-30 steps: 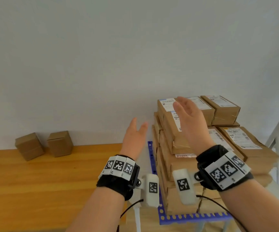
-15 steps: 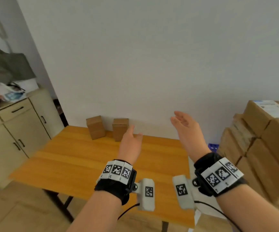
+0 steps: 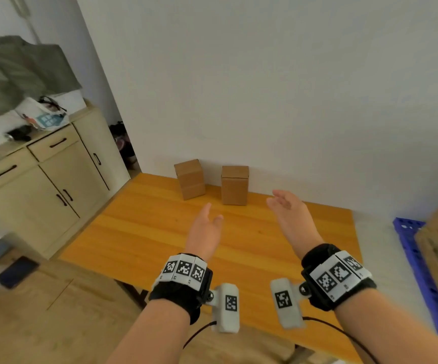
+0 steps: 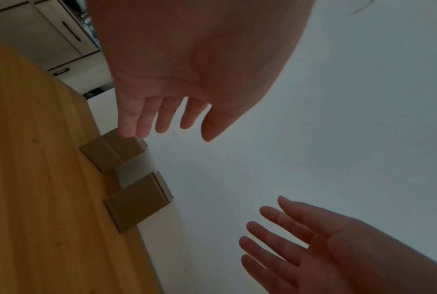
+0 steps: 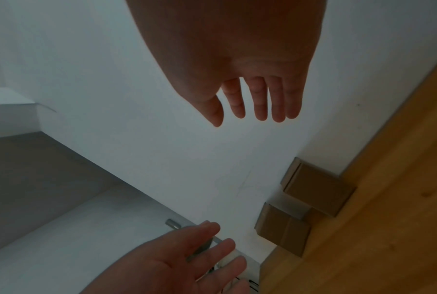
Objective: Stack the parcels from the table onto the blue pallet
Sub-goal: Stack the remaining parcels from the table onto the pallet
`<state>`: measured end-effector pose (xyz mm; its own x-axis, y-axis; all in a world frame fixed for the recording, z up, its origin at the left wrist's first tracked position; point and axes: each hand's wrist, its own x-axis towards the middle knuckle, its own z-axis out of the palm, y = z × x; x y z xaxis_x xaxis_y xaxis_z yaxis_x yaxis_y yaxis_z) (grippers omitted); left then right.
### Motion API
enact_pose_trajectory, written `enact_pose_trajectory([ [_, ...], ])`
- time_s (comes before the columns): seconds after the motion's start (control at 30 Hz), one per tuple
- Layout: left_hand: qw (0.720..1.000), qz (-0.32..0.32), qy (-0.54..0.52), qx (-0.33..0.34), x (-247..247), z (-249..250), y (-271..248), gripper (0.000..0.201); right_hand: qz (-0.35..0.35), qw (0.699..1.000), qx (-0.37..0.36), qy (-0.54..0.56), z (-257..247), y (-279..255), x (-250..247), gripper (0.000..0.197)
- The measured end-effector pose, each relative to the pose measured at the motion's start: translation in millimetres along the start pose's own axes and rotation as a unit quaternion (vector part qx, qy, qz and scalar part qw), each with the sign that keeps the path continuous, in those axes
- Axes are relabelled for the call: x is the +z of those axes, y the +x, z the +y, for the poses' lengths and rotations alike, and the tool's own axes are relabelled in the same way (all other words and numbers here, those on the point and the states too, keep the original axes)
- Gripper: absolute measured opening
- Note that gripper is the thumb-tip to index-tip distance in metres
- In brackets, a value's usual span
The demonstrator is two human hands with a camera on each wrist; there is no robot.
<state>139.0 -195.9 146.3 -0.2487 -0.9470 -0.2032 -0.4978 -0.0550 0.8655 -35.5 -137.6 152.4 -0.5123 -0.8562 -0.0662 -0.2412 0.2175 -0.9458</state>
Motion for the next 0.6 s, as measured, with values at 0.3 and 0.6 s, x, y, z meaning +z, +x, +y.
enact_pose_trajectory([
  [0.3, 0.999, -0.019, 0.035, -0.013, 4.1, -3.2, 96.0, 0.055, 0.011, 0.999, 0.047, -0.018, 21.0, 96.8, 33.7, 0.044],
  [0.6, 0.993, -0.064, 0.088, -0.036, 27.4, 2.9, 216.7, 0.055, -0.016, 0.993, 0.113, -0.013, 52.9, 213.0, 67.5, 0.053],
])
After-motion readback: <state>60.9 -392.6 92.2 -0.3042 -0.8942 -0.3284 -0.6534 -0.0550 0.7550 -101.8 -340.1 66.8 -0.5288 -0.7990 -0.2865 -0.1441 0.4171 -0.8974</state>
